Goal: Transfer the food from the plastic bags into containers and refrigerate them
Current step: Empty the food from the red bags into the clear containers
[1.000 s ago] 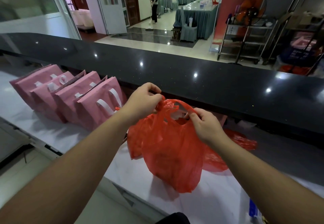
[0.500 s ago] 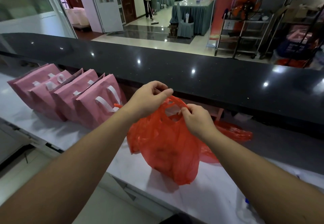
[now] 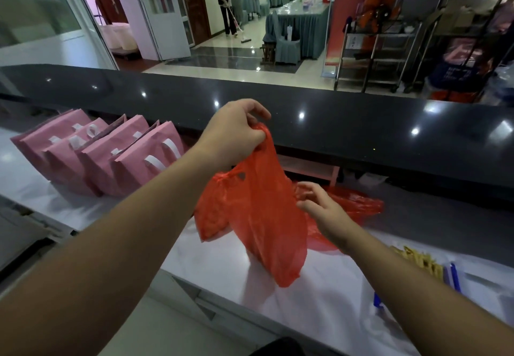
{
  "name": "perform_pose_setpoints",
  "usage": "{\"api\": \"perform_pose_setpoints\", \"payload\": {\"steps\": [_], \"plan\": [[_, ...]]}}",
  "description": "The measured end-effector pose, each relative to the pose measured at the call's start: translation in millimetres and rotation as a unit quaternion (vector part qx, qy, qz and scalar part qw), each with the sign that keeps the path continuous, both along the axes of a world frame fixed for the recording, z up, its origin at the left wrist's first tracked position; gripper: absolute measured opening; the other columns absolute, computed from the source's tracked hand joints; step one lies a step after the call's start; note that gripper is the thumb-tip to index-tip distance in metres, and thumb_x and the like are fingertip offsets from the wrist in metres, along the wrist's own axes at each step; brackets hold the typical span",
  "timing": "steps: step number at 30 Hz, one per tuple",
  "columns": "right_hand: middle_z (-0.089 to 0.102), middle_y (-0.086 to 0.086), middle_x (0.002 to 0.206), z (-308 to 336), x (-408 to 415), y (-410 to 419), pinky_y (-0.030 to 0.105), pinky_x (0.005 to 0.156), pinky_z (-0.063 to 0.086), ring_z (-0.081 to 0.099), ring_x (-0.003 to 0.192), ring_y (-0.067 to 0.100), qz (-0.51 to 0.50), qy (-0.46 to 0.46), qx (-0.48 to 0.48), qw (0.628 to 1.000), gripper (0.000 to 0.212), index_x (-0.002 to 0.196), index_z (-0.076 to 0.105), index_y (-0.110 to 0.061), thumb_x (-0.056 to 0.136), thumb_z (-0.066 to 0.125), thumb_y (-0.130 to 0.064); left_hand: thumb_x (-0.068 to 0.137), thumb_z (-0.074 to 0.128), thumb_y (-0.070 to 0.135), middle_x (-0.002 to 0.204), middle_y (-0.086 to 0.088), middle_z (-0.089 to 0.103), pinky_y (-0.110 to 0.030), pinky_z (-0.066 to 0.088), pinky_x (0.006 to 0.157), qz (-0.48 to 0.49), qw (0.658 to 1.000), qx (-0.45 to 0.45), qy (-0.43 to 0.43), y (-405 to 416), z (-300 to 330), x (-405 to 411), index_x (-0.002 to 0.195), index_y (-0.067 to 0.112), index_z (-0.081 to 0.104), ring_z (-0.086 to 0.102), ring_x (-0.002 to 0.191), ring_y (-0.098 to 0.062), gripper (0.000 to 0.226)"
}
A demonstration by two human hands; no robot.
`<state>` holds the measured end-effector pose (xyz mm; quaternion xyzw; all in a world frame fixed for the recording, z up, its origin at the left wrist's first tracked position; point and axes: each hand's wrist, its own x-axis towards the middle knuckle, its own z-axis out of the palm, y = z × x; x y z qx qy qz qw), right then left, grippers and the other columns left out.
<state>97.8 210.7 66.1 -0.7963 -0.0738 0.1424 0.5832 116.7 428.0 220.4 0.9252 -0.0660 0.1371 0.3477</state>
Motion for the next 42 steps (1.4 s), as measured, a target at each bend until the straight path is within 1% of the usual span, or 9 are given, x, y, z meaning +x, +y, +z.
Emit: {"api": "perform_pose_setpoints", "payload": {"steps": [8,13,15,20,25,30,34,38,42], "plan": [[0.053,0.002,0.138,-52,-60,-91,0.041,0.097,0.057,0.063,0.112,0.018,0.026,0.158,-0.078,0.984,0.089,0.157,0.028,-0.035,0.083,0.072,-0.015,0.086,0.068,0.008,0.085,0.007,0.073,-0.022,0.059,0.063,-0.066,0.996,-0.022,-0.061,-87,73,-25,0.101,0.025,0.072,0.072,0.071,-0.005,0.024],[0.060,0.010,0.138,-56,-107,-136,0.042,0.091,0.060,0.068,0.115,0.027,0.027,0.250,0.011,0.968,0.123,0.156,0.017,-0.047,0.061,0.094,-0.047,0.087,0.075,0.010,0.094,-0.001,0.074,-0.036,0.066,0.075,-0.105,0.989,-0.044,-0.093,-157,105,-46,0.099,0.023,0.072,0.076,0.083,-0.015,0.018],[0.065,0.016,0.131,-56,-128,-159,0.042,0.087,0.061,0.072,0.108,0.032,-0.015,0.283,0.075,0.956,0.111,0.156,0.024,-0.038,0.069,0.092,-0.045,0.087,0.076,0.009,0.092,-0.003,0.075,-0.035,0.066,0.073,-0.119,0.986,-0.059,-0.101,-187,110,-56,0.103,0.017,0.072,0.077,0.076,-0.014,0.018],[0.076,0.023,0.110,-53,-186,-227,0.044,0.084,0.060,0.072,0.085,0.032,-0.166,0.294,0.224,0.914,0.039,0.129,0.061,-0.005,0.092,0.073,-0.009,0.088,0.073,0.003,0.089,-0.009,0.074,-0.029,0.064,0.066,-0.169,0.977,-0.101,-0.084,-265,112,-77,0.102,0.010,0.072,0.077,0.068,-0.016,0.015],[0.076,0.019,0.092,-51,-237,-296,0.040,0.080,0.061,0.070,0.079,0.026,-0.292,0.251,0.210,0.899,0.021,0.116,0.066,0.008,0.098,0.063,-0.004,0.082,0.074,0.001,0.090,-0.018,0.076,-0.044,0.066,0.074,-0.205,0.965,-0.159,-0.032,-341,104,-88,0.090,0.014,0.074,0.078,0.075,-0.028,0.016],[0.070,0.016,0.113,-50,-280,-335,0.046,0.087,0.063,0.070,0.097,0.027,-0.330,0.218,0.222,0.891,0.039,0.123,0.064,-0.012,0.088,0.068,0.003,0.080,0.077,0.005,0.089,-0.014,0.077,-0.048,0.066,0.079,-0.230,0.953,-0.197,0.011,-399,100,-95,0.088,0.016,0.076,0.079,0.081,-0.028,0.013],[0.072,-0.007,0.109,-45,-294,-339,0.038,0.084,0.064,0.073,0.096,0.021,-0.362,0.141,0.073,0.919,0.052,0.119,0.061,-0.033,0.076,0.090,-0.035,0.084,0.077,0.006,0.091,-0.011,0.077,-0.038,0.066,0.075,-0.268,0.945,-0.185,0.027,-437,98,-100,0.095,0.013,0.076,0.079,0.080,-0.021,0.013],[0.073,-0.010,0.095,-40,-289,-348,0.045,0.089,0.060,0.072,0.087,0.020,-0.427,0.109,-0.020,0.897,0.014,0.106,0.069,-0.036,0.095,0.066,-0.028,0.089,0.073,0.000,0.085,-0.010,0.074,-0.020,0.059,0.057,-0.291,0.937,-0.189,0.046,-463,98,-101,0.106,0.003,0.074,0.074,0.061,-0.009,0.017],[0.073,-0.006,0.098,-46,-286,-366,0.053,0.092,0.057,0.070,0.092,0.020,-0.499,0.089,-0.016,0.862,0.020,0.098,0.065,-0.039,0.100,0.055,-0.021,0.091,0.072,-0.001,0.084,-0.012,0.075,-0.019,0.057,0.057,-0.312,0.926,-0.197,0.076,-471,91,-79,0.105,0.002,0.072,0.075,0.061,-0.011,0.014]]}}
